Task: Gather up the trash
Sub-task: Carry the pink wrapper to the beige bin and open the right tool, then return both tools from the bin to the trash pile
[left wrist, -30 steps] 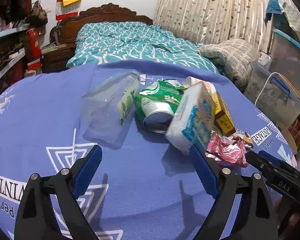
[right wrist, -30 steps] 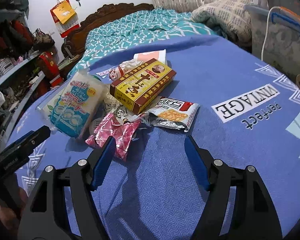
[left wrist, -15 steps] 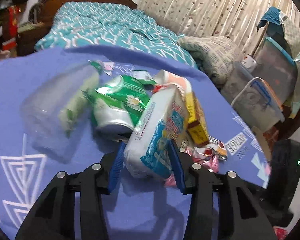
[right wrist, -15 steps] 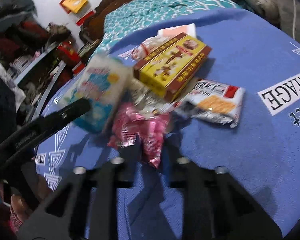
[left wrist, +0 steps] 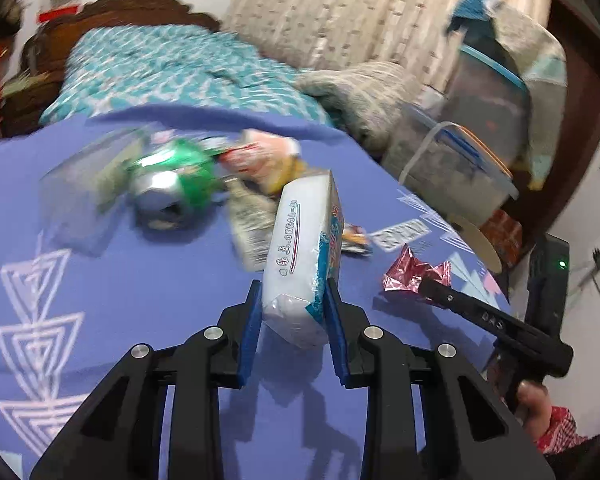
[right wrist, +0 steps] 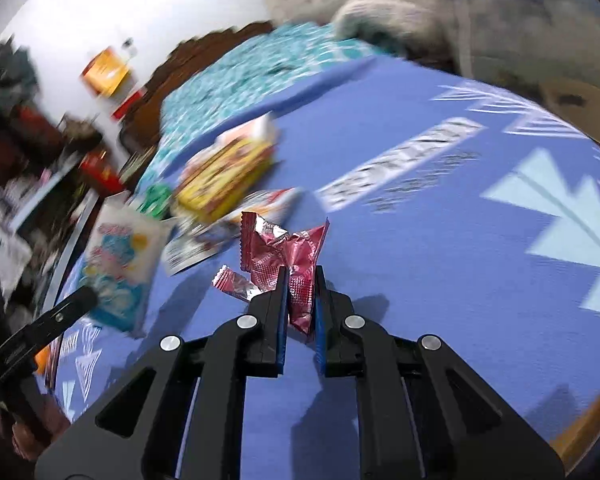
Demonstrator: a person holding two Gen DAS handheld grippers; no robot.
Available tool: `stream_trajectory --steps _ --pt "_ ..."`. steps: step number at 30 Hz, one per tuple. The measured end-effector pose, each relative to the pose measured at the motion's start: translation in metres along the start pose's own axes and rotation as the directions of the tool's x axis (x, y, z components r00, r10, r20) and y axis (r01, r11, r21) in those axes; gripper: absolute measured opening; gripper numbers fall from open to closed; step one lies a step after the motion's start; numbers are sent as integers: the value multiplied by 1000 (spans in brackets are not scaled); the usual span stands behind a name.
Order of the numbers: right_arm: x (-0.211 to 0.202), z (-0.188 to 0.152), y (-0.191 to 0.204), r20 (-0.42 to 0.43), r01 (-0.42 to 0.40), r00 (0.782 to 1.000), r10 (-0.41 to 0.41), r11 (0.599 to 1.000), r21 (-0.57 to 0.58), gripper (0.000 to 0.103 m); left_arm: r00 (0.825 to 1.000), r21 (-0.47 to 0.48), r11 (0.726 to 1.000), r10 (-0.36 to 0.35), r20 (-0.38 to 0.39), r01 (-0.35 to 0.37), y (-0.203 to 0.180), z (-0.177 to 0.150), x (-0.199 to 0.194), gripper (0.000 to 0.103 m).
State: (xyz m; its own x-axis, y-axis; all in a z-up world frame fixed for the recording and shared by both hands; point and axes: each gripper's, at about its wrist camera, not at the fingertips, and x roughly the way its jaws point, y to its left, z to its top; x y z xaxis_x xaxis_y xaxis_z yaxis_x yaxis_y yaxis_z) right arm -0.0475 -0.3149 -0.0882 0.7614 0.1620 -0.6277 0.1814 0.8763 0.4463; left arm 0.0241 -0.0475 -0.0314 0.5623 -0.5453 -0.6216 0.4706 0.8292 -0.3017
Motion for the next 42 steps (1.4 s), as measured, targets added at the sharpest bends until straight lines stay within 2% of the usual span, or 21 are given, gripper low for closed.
stream_trajectory --steps 3,6,8,14,19,25,30,32,33,34,35,36,37,39,42 --pt "-12 5 -31 39 39 998 -42 998 56 13 999 77 996 -40 -20 42 -32 13 20 28" --pt "-24 11 -65 72 76 994 -85 991 109 13 995 170 981 -85 -50 93 -79 28 49 28" --pt "-35 17 -88 95 102 989 -116 985 142 13 991 244 961 -112 -70 126 -116 39 72 28" --pt "-64 44 -165 144 187 964 -225 953 240 13 977 384 900 -172 -126 208 -211 60 138 28" --pt "-81 69 -221 168 254 936 -310 923 290 13 966 452 856 -194 -170 252 -273 68 187 28" --pt "-92 96 -277 178 290 915 -362 897 334 13 956 499 819 -200 -216 284 -335 75 240 28" --pt "-85 112 -306 150 307 914 -377 884 353 14 949 543 783 -194 -250 303 -376 76 279 28" --pt "-80 116 -315 131 319 913 -386 876 362 17 947 559 770 -187 -260 306 -390 75 295 30" --pt "-77 118 -320 126 324 912 -391 873 365 18 945 565 764 -192 -263 312 -395 75 301 34" --pt "-75 120 -324 113 328 913 -392 870 368 28 941 578 747 -203 -269 327 -401 74 306 55" --pt "-72 121 -328 98 324 918 -385 868 375 51 947 600 737 -192 -258 313 -404 72 309 72" --pt "-71 121 -330 94 312 923 -373 869 385 67 961 618 738 -169 -219 270 -406 71 310 92" --pt "-73 121 -330 113 299 922 -370 867 399 81 973 627 745 -164 -161 229 -404 71 305 91" --pt "-84 117 -323 183 313 894 -410 862 399 82 973 616 753 -183 -144 232 -395 72 295 91" --pt "-93 113 -312 199 326 882 -427 858 397 81 983 609 771 -141 -119 184 -377 72 282 91"
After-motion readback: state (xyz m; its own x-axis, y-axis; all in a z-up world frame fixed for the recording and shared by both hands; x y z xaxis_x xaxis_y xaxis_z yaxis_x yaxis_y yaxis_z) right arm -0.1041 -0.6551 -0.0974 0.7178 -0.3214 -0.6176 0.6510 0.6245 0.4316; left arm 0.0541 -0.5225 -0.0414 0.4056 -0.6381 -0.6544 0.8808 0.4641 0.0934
